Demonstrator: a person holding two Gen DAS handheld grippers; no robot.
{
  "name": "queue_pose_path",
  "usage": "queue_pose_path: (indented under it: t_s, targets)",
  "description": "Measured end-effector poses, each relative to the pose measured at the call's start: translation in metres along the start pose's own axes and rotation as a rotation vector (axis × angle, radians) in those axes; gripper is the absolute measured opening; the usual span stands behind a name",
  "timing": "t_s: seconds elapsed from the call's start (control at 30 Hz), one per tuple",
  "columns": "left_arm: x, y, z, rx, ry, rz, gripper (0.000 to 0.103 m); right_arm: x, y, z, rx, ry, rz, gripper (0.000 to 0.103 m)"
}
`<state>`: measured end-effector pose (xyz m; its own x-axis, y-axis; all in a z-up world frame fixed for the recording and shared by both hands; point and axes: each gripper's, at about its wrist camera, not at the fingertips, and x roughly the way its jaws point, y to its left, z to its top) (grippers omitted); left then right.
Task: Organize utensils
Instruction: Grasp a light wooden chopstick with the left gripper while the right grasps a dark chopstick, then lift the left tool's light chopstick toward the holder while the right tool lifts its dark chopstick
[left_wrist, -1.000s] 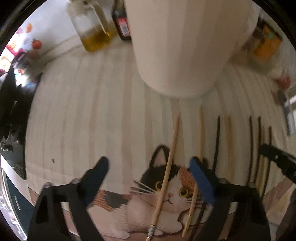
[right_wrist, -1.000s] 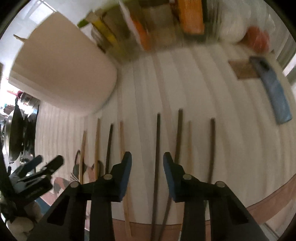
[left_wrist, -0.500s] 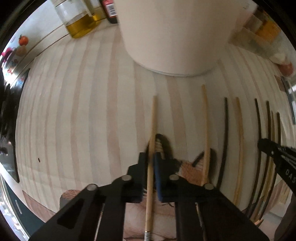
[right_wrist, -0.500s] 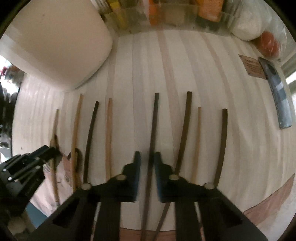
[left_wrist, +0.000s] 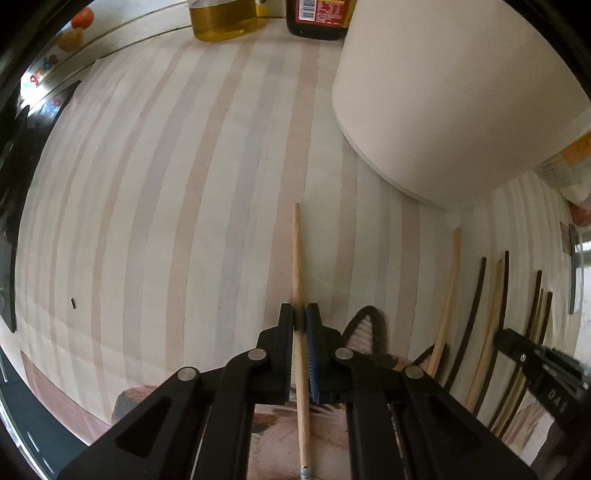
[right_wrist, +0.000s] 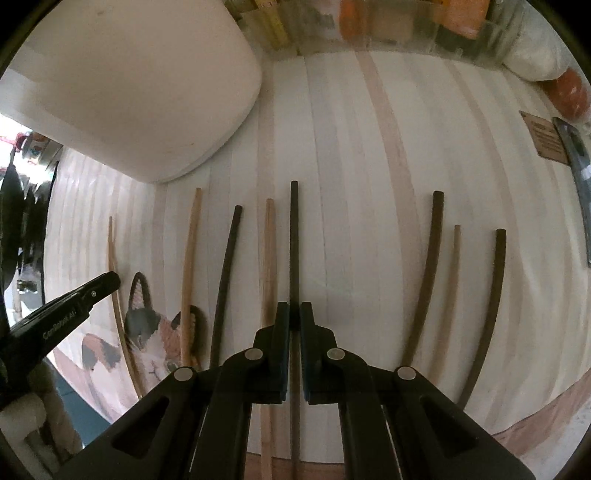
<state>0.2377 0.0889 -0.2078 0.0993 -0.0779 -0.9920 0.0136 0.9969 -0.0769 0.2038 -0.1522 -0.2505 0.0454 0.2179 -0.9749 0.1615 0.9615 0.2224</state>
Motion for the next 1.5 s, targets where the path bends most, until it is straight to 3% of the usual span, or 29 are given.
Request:
queue_pose_path:
  t_s: [0.27,0.43,0.6,0.8,1.37,1.5]
  targets:
    - [0.002,-0.01,-0.006,0.114,0.007,0.045,0.009,0.002,0.002,0.027,-0.035,0.041,-0.033,0.006]
    - [0.006,-0.025,-0.009,0.12,-0.003,0.056,0.005,0.005,0.008,0.019,-0.069,0.05,-0.12,0.005]
    - [0.016,-0.03,-0.023,0.122,-0.012,0.058,0.005,0.005,-0.004,0.019,-0.053,0.075,-0.11,0.005]
    - [0.013,-0.023,-0.014,0.133,-0.014,0.055,0.005,0.005,-0.014,0.031,-0.045,0.086,-0.122,0.005]
    - [0.015,-0.03,-0.018,0.154,-0.026,0.083,0.005,0.014,0.001,0.026,-0.046,0.049,-0.152,0.005]
    - [0.012,-0.034,-0.022,0.157,-0.036,0.086,0.004,0.013,0.005,0.017,-0.058,0.003,-0.156,0.005]
